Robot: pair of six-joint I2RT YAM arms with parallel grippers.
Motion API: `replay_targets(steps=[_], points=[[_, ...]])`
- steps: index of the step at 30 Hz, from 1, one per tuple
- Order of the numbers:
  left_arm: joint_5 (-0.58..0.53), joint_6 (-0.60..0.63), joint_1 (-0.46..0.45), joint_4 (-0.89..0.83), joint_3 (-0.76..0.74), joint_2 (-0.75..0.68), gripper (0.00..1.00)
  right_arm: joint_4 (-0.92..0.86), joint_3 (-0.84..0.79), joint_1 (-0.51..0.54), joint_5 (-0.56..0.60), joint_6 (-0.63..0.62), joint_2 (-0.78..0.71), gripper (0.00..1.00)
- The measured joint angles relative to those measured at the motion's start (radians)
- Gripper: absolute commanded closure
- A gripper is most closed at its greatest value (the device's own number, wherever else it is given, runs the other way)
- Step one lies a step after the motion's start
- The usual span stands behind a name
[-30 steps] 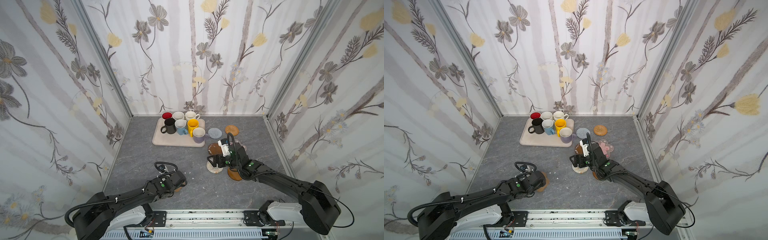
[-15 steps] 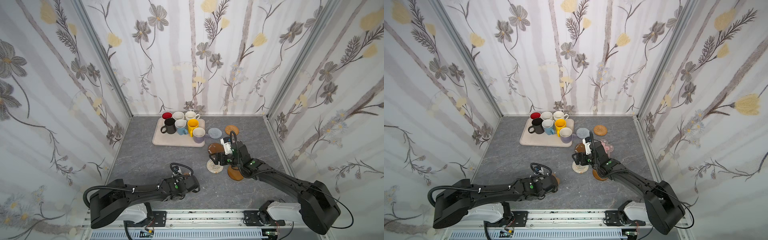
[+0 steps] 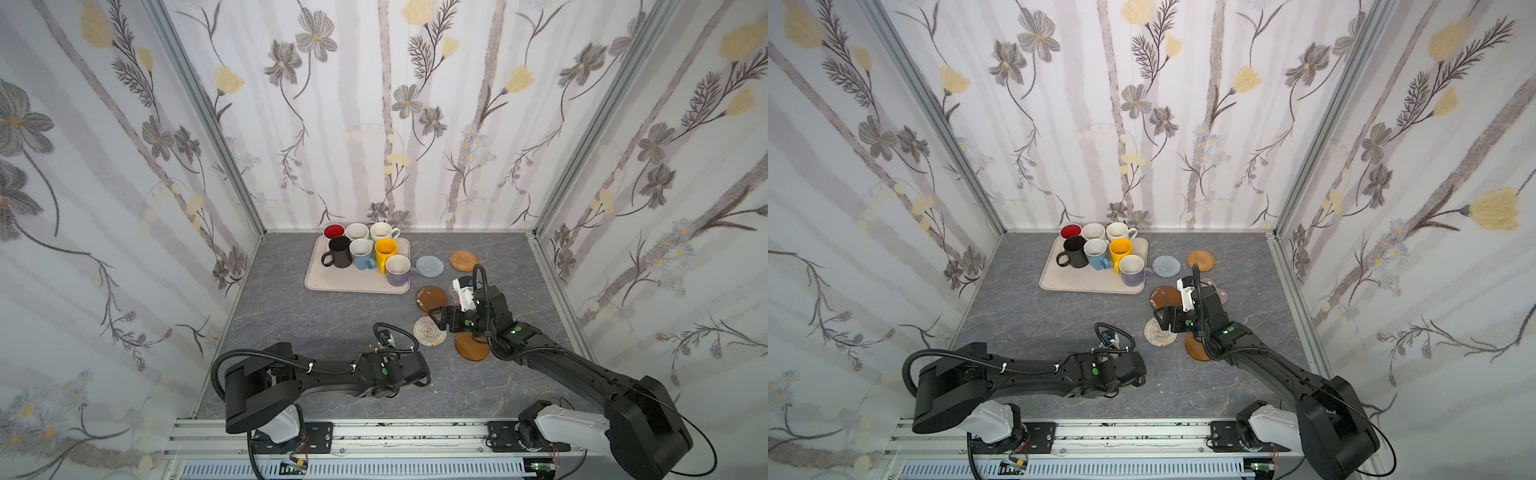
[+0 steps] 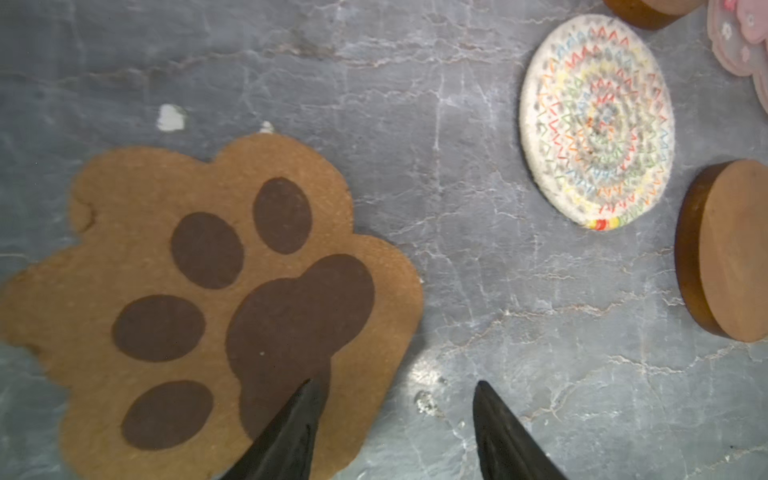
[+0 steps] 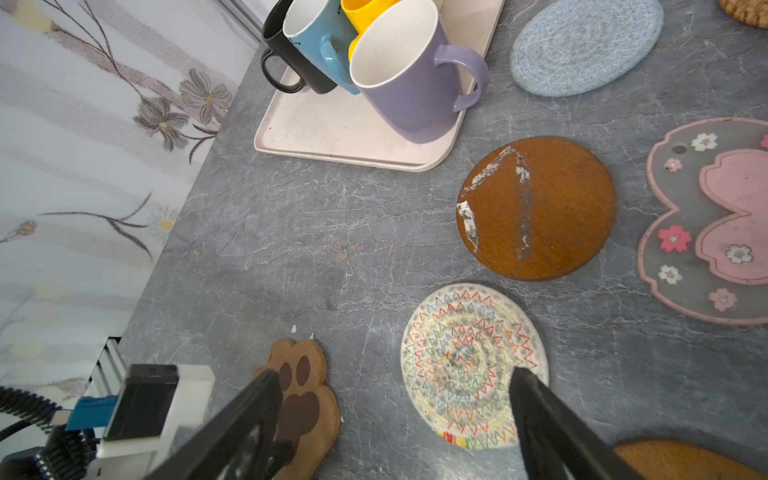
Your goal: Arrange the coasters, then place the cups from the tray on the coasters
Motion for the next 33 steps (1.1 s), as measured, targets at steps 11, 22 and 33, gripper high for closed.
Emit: replay_targets(steps=[11,22,33], points=[[0.033,0.076,-0.015,0.023,0.150,0.135,0.39,-0.016,-0.062,-0.082,-0.026,-0.002,-0.072,0.13],[0.060,0.125,-0.014,0.037,0.228,0.184,0.40,-0.052,-0.086,-0.155,-0.056,-0.016,-0.116,0.13],[0.044,0.138,0.138,0.031,-0.066,-0.260,0.32,-0.052,-0.105,-0.132,-0.061,-0.024,-0.124,0.13]])
